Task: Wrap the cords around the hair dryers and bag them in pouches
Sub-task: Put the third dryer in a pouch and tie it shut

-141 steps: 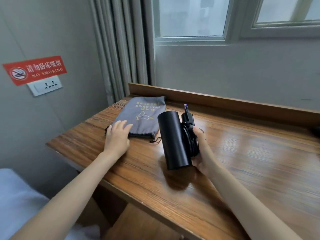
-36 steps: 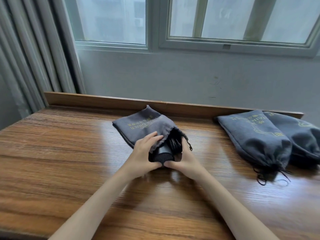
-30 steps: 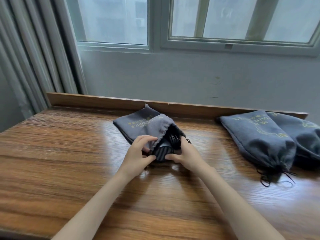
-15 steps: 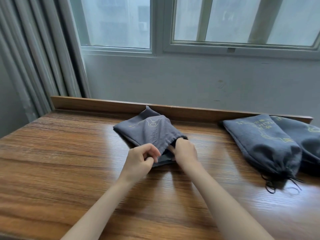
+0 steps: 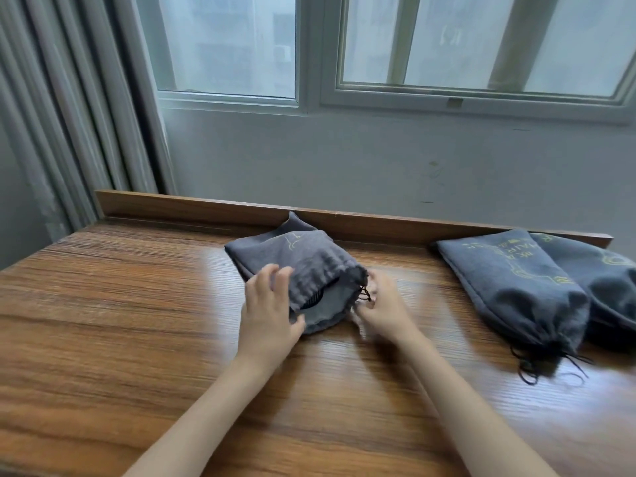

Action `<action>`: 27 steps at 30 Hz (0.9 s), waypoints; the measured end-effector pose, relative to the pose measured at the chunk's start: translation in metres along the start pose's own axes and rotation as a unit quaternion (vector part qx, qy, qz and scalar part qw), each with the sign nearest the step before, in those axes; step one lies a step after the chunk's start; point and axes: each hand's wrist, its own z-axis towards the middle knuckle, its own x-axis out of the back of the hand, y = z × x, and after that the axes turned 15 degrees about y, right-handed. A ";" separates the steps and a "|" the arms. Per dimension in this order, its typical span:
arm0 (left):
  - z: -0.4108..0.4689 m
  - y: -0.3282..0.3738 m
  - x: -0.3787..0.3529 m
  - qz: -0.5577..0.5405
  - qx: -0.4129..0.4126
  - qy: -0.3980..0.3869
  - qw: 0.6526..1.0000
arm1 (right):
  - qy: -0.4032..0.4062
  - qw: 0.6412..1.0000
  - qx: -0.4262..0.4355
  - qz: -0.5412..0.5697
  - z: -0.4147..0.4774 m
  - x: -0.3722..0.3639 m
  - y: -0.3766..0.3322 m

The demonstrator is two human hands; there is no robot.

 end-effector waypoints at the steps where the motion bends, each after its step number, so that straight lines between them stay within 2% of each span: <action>1: 0.003 0.002 -0.005 0.018 -0.007 -0.032 0.999 | -0.061 0.998 0.000 0.001 0.001 -0.003 0.000; 3: 0.006 0.006 -0.014 0.027 0.006 -0.096 0.995 | -0.074 0.997 0.007 0.000 -0.001 -0.007 0.000; 5: 0.008 0.007 -0.020 0.008 0.016 -0.112 0.994 | -0.055 0.998 -0.004 0.040 -0.005 -0.003 0.000; 6: 0.009 0.007 -0.023 -0.012 0.020 -0.108 0.994 | -0.044 0.996 -0.029 0.074 -0.006 0.003 0.001; 8: 0.012 0.002 -0.026 -0.059 0.023 -0.108 0.992 | -0.016 0.975 -0.137 0.173 -0.004 0.021 0.009; 10: 0.016 -0.006 -0.026 -0.119 0.029 -0.128 0.984 | 0.019 0.923 -0.258 0.284 -0.003 0.044 0.019; 12: 0.022 -0.012 -0.025 -0.169 0.029 -0.174 0.970 | 0.053 0.865 -0.328 0.374 -0.005 0.057 0.025; 15: 0.028 -0.011 -0.028 -0.208 0.044 -0.217 0.953 | 0.110 0.772 -0.381 0.497 -0.008 0.058 0.024; 17: 0.026 -0.007 -0.029 -0.172 0.036 -0.203 0.963 | 0.127 0.723 -0.386 0.558 -0.011 0.057 0.022; 19: 0.022 -0.004 -0.023 -0.104 0.029 -0.159 0.981 | 0.125 0.707 -0.370 0.590 -0.014 0.058 0.021; 20: 0.021 -0.003 -0.016 -0.094 0.055 -0.149 0.983 | 0.110 0.697 -0.363 0.608 -0.015 0.060 0.021; 21: 0.020 -0.001 -0.009 -0.105 0.099 -0.157 0.977 | 0.089 0.685 -0.357 0.629 -0.016 0.061 0.021; 24: 0.015 -0.004 0.011 -0.167 0.202 -0.252 0.931 | 0.041 0.658 -0.356 0.662 -0.017 0.063 0.018; 25: 0.012 -0.006 0.015 -0.182 0.221 -0.273 0.918 | 0.039 0.669 -0.364 0.646 -0.017 0.061 0.016; 27: 0.009 -0.006 0.023 -0.236 0.260 -0.267 0.897 | 0.041 0.718 -0.368 0.589 -0.017 0.057 0.013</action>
